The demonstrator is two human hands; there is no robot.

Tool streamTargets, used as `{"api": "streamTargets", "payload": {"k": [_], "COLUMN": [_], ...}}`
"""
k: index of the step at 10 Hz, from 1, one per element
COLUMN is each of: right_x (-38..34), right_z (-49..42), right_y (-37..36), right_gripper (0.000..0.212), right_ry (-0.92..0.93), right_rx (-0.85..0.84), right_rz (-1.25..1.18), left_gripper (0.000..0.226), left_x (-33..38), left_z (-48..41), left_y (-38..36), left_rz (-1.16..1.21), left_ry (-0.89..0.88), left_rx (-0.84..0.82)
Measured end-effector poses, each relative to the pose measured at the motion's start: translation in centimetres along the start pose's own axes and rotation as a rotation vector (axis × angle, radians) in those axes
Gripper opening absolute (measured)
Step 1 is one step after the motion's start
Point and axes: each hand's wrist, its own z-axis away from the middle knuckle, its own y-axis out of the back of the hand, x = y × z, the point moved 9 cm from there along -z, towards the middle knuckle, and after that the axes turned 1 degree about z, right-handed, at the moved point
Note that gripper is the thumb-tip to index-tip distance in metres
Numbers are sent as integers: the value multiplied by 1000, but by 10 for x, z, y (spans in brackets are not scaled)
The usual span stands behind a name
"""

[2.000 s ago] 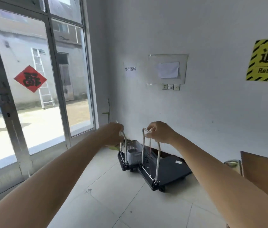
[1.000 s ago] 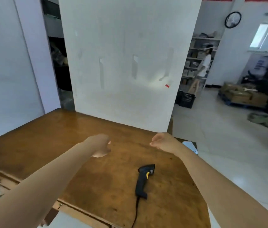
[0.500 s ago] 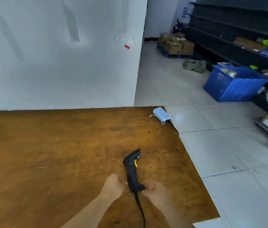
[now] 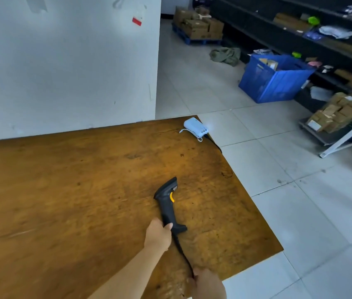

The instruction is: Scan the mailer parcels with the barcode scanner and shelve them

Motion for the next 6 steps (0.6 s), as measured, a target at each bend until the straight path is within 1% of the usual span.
{"api": "streamTargets", "payload": {"k": [1,2,3,4,5,6], "right_x": [-24,-32,-31,-33,-32,-46], "right_z": [12,18,9,15,16,20], "right_y": [22,40,45,47,46,64], "right_gripper": [38,27,16,16,34,34], "right_ry": [28,78,73,97,79,135], "right_rx": [134,261,259,246,191,205], "right_rz": [85,52,27,3,17,8], "left_gripper": [18,19,20,26,33,42], "left_x": [7,12,13,13,16,20], "left_z": [-17,-28,-32,-30,-19,-6], "left_y": [13,19,18,12,11,21], "left_rz": [-19,-13,-8,75,128,11], "left_ry": [-10,28,53,69,117,111], "left_rx": [35,24,0,-35,-105,-175]}}
